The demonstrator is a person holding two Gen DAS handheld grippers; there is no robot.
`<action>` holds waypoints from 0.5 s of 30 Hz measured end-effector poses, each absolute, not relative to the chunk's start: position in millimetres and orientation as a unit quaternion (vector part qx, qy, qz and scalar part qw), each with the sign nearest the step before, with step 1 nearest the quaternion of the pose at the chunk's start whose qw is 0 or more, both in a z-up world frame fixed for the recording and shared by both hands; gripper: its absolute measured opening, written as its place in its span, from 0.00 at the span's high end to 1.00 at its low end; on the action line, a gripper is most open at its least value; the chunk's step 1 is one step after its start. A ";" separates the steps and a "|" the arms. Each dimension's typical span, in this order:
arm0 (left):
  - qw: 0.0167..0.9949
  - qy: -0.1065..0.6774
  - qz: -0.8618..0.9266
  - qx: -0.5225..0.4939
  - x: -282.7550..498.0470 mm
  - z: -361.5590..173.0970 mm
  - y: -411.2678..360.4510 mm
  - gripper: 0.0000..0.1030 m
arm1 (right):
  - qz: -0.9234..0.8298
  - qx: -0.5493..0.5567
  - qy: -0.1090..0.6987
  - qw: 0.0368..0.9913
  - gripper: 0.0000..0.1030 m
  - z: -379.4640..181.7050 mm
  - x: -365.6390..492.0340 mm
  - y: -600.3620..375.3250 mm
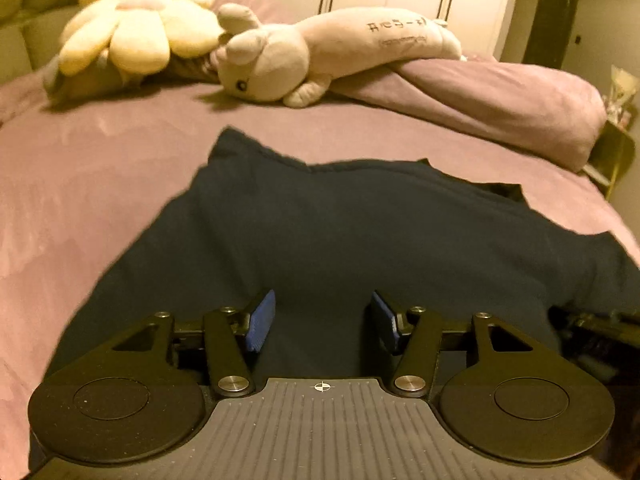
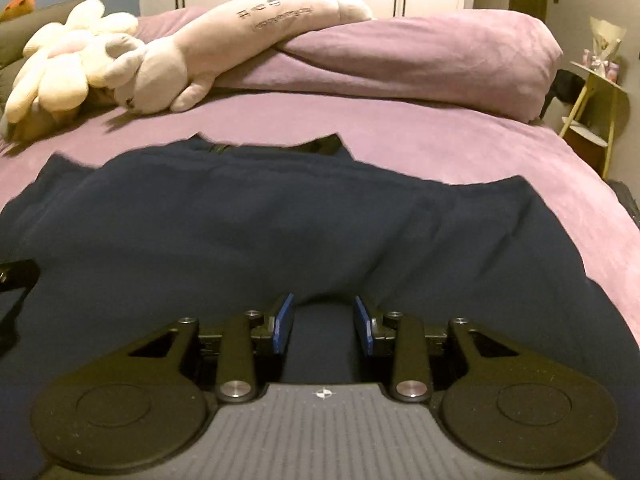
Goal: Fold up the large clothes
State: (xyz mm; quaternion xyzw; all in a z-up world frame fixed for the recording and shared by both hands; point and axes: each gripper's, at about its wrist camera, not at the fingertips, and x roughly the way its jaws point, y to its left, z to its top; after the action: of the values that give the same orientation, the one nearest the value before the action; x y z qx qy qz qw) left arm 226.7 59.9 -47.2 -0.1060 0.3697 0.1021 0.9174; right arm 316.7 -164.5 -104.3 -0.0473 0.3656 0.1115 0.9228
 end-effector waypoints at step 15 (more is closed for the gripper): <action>0.922 0.346 0.156 -0.076 264.4 -65.5 78.4 0.26 | -0.012 -0.027 0.305 0.952 0.63 -126.5 329.9 -263.4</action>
State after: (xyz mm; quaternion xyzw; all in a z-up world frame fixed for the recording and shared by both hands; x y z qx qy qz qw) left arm 264.4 78.4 -65.5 -0.0755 0.3462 0.1559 0.9220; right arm 329.9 -263.4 -126.5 -0.0266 0.3054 -0.0124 0.9518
